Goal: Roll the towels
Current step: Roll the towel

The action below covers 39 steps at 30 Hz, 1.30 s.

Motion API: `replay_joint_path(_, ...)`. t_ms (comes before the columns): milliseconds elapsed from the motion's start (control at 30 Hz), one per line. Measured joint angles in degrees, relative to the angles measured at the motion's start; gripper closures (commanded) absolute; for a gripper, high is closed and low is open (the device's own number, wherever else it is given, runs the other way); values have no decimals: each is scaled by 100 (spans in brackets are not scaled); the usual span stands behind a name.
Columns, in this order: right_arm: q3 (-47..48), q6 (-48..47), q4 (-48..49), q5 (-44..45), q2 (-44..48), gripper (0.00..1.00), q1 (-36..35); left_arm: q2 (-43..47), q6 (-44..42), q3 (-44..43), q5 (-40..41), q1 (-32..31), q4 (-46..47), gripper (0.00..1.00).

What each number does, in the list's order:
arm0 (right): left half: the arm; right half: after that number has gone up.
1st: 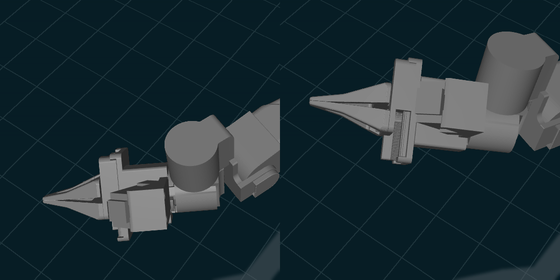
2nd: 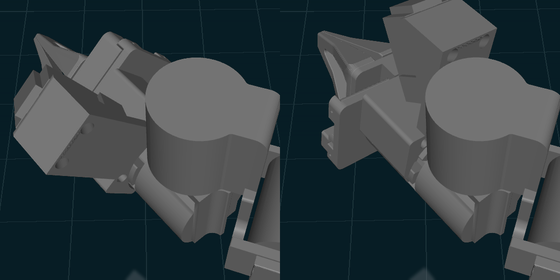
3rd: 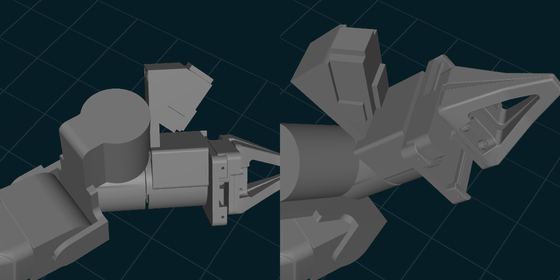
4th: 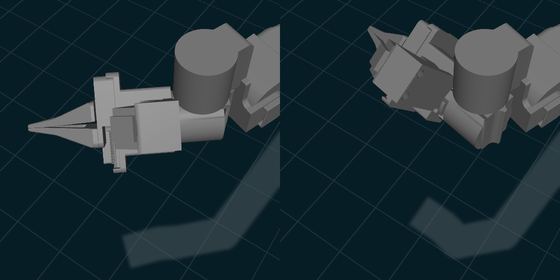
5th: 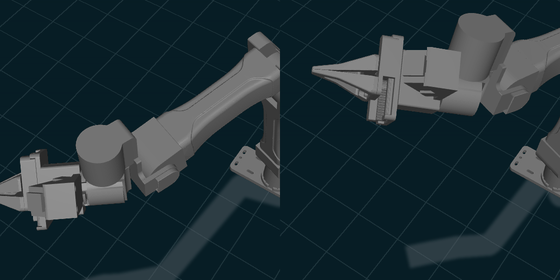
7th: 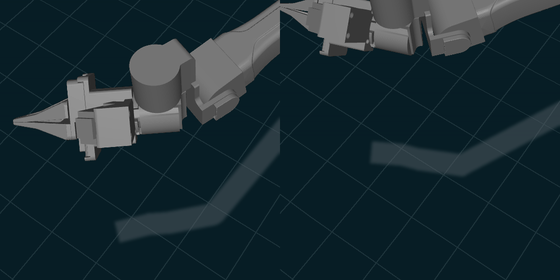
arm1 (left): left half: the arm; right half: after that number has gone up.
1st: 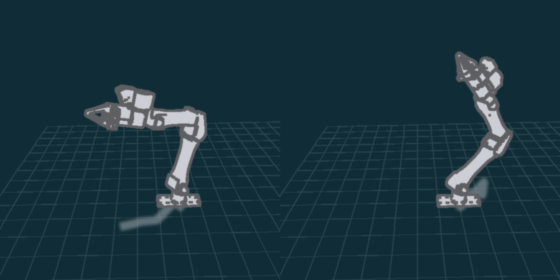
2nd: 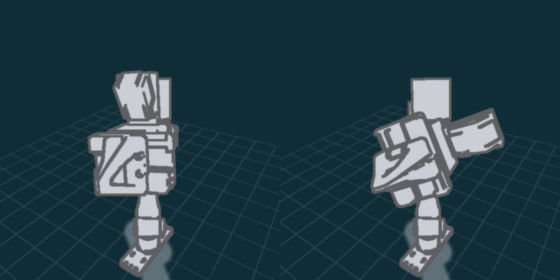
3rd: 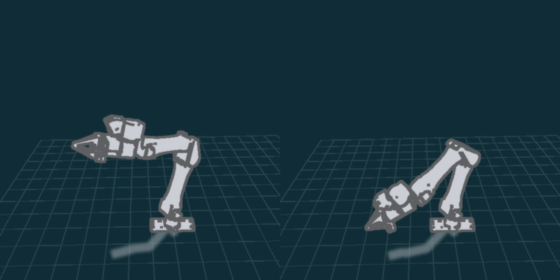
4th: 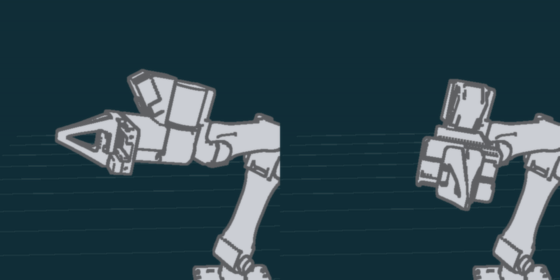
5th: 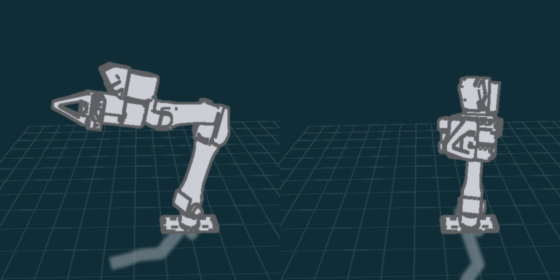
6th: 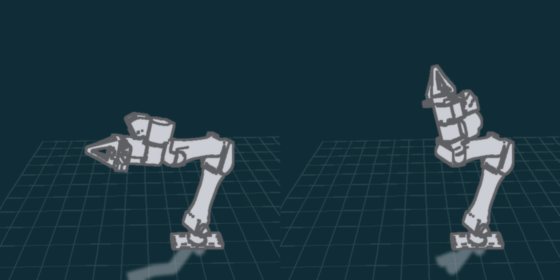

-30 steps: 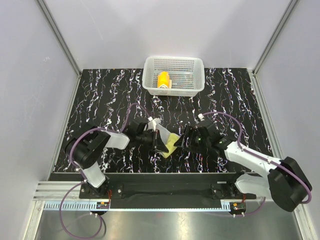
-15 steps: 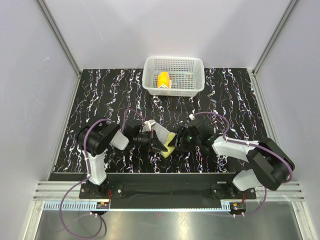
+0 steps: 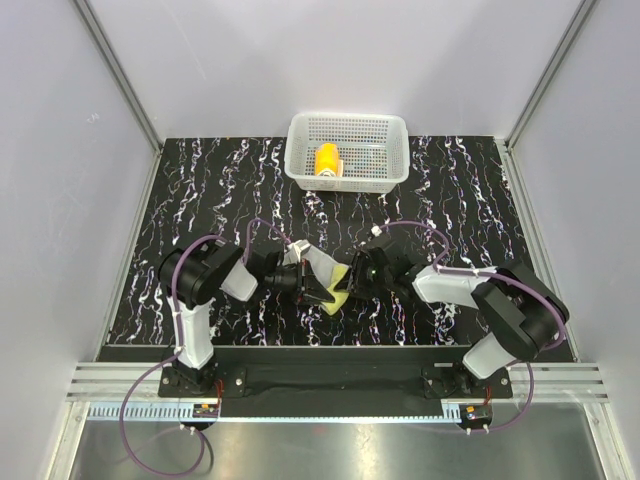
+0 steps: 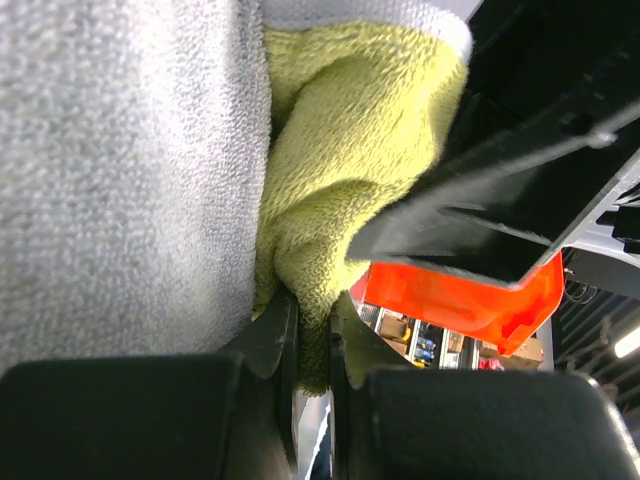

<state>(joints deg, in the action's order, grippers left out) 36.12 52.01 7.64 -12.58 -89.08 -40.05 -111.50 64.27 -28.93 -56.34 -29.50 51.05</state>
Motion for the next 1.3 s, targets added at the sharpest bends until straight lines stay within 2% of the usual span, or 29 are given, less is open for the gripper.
replay_joint_path(33, 7, 7, 37, -4, -26, 65, -2, 0, 0, 0, 2, 0, -2, 97)
replay_joint_path(200, 31, 9, 85, -13, -85, 70, -9, 81, -168, -4, 63, 4, -227, 70)
replay_joint_path(267, 31, 9, 72, -11, -85, 70, -11, 330, -466, -44, 197, 4, -710, 63)
replay_joint_path(367, 33, 9, 46, 0, -83, 71, -11, 833, -1049, -173, 514, 4, -1733, 33)
replay_joint_path(400, 33, 9, 28, 4, -83, 71, -11, 994, -1250, -234, 634, 4, -2063, 1)
replay_joint_path(533, 85, 4, -83, 4, -79, 72, -11, 1641, -1847, -568, 1027, -24, -3119, 1)
replay_joint_path(667, 160, 2, -260, 4, -76, 72, -11, 2317, -2564, -675, 2144, -118, -4328, 1)
replay_joint_path(733, 225, -9, -411, 7, -72, 72, -11, 2809, -2863, -678, 2905, -409, -4903, 1)
replay_joint_path(833, 369, -42, -745, 4, -63, 71, -11, 3700, -3289, -734, 4266, -1300, -5530, 1)
replay_joint_path(967, 601, -120, -1200, -9, -61, 71, -11, 4472, -3797, -857, 5906, -2723, -5744, 1)
replay_joint_path(1133, 866, -195, -1692, -37, -63, 71, -11, 4249, -4330, -885, 7563, -3899, -5748, 1)
replay_joint_path(1300, 994, -238, -1991, -63, -90, 70, -11, 2850, -4767, -1449, 8900, -4881, -5936, 1)
